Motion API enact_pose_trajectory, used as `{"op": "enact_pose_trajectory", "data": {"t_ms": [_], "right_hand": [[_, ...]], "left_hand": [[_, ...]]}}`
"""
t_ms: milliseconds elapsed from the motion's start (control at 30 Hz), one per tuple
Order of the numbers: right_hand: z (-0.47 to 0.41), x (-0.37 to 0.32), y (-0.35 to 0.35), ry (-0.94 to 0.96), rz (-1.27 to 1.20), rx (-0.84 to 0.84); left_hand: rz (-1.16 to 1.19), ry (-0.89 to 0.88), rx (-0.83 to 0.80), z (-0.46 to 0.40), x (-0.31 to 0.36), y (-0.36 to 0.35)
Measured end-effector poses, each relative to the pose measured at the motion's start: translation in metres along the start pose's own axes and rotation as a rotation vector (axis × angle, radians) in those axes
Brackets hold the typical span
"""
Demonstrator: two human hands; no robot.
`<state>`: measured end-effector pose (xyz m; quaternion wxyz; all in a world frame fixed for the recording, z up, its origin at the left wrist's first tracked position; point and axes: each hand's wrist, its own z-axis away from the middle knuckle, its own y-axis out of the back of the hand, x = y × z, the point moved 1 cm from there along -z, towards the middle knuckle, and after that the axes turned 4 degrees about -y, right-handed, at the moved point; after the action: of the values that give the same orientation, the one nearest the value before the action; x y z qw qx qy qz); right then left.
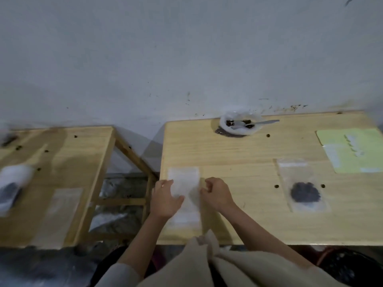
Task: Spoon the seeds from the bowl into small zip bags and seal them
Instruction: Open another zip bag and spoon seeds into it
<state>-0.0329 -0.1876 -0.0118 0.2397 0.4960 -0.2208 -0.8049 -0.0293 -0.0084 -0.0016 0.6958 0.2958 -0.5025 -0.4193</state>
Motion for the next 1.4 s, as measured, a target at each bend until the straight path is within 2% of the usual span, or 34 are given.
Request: {"op": "enact_pose_trajectory", "data": {"t_ms": [100,567,833,1000,1233,1300,1400], "right_hand": [[-0.004,-0.011,-0.016,-0.009,0.063,-0.019],[0.002,-0.025,-0.023,-0.064,0.04,0.207],[0.004,-0.025,-0.032,-0.124,-0.29,0.214],[0.002,-0.024,-0.025,-0.08,-0.402,0.189],[0.007,-0.017,0.015,-0.028,-0.68,0.074],[0.009,-0.018,0.037,-0.01,-0.729,0.014],[0.008,-0.022,0.08,0.01,-0.768,-0.035]], "left_hand": [[-0.087,-0.044,-0.11,0.002,-0.01,-0.005],[-0.13,-0.096,-0.032,0.007,-0.025,-0.021],[-0.109,-0.107,0.002,0.008,-0.028,-0.023],[0.08,-0.126,0.057,0.012,-0.024,-0.018],[0.659,-0.22,0.404,0.006,0.016,0.017],[0.714,-0.232,0.397,-0.001,0.032,0.028],[0.758,-0.27,0.265,-0.012,0.056,0.037]]}}
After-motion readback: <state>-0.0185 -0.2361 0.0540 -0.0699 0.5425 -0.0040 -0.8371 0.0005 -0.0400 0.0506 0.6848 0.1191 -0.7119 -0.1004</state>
